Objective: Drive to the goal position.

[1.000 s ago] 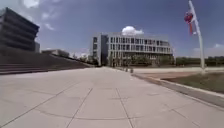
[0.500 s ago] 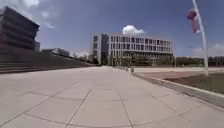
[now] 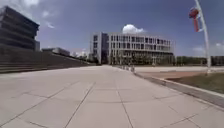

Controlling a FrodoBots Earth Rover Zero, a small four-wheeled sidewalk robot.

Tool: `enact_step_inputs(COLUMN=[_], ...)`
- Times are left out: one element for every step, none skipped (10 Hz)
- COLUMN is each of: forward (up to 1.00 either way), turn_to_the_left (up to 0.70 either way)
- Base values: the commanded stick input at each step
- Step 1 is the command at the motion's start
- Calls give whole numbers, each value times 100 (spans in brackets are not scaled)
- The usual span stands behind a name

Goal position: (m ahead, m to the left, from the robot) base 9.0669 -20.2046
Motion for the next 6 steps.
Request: enact_step_inputs(forward=[30,30,30,30,30,30], turn_to_the_left=[1,1,1,1,1,1])
